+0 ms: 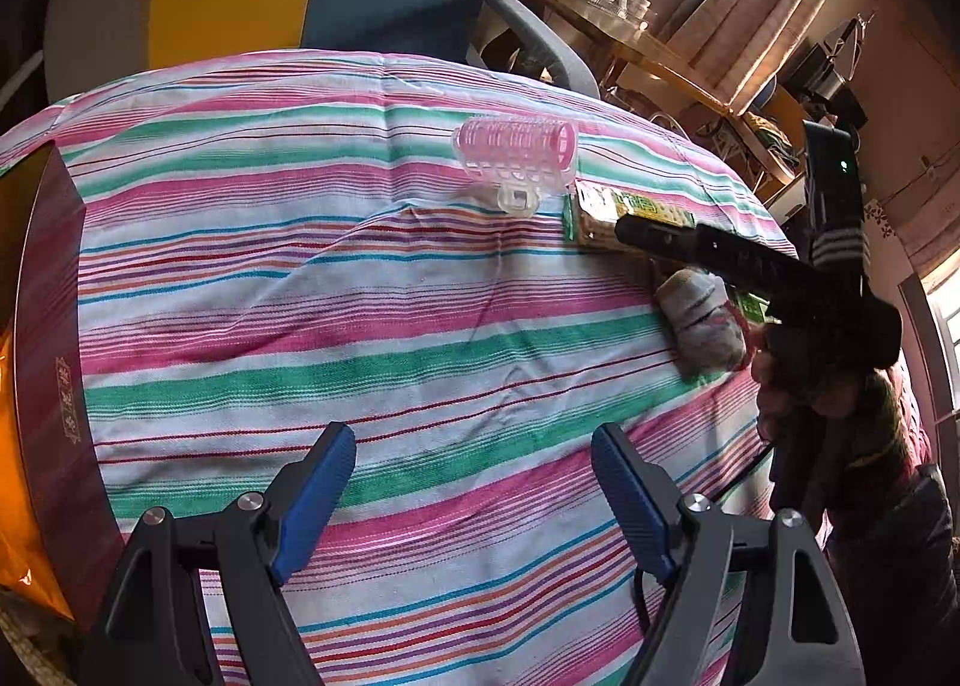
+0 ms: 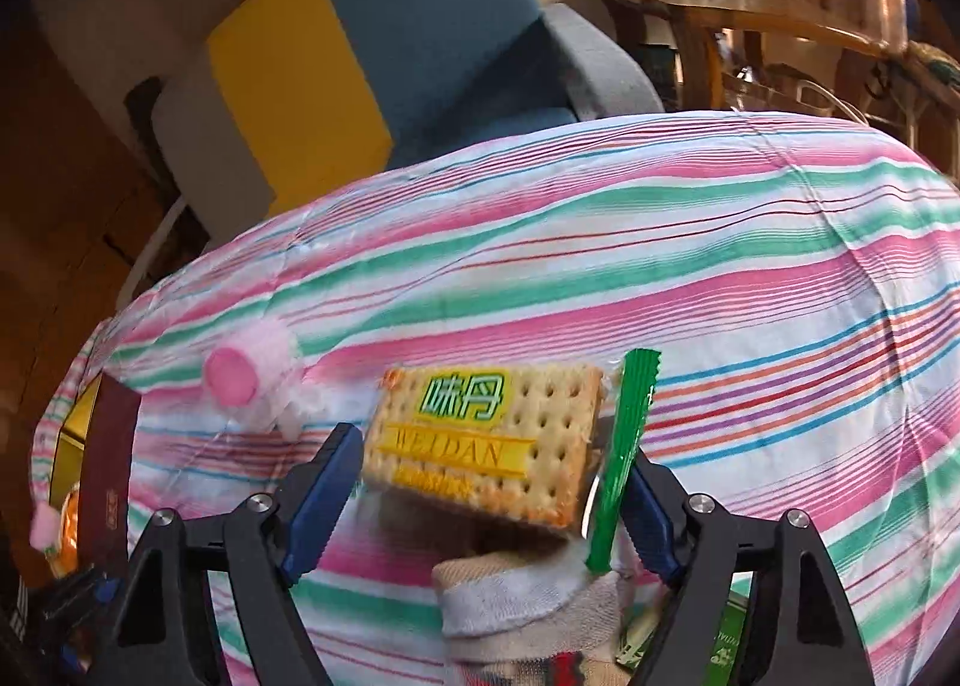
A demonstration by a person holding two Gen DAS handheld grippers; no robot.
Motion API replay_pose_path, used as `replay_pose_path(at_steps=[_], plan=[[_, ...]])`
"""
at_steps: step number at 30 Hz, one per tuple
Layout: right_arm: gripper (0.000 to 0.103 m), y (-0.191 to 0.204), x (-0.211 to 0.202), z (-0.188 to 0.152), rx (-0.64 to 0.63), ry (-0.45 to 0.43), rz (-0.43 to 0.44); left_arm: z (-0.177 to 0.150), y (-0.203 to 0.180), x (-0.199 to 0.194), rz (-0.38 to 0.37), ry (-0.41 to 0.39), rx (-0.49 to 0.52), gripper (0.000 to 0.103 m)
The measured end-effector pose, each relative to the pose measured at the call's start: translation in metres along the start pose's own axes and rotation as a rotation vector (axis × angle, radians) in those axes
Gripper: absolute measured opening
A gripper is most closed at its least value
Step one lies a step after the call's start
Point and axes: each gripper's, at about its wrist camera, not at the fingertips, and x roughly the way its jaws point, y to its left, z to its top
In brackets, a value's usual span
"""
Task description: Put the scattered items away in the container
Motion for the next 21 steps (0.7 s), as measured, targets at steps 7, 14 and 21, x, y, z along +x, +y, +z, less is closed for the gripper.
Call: replay_pose_path(at_steps=[7,14,21], plan=[[0.068,0.039,-0.013,-0.039,-0.127,0.018,0.030,-0.016,0.006,-0.008,0.006,0.008,-0.019,0.083],[0.065,0.080,-0.026,-0.084,-0.177,0.093,0.182,-0.036,0.005,-0.017,0.004,0.011,-0.015,0.083],[0.069,0.088,-0.050,-0.117,-0.137,0.110,0.236,-0.049,0.001,-0.027,-0.013,0.003,0.008,0.083]])
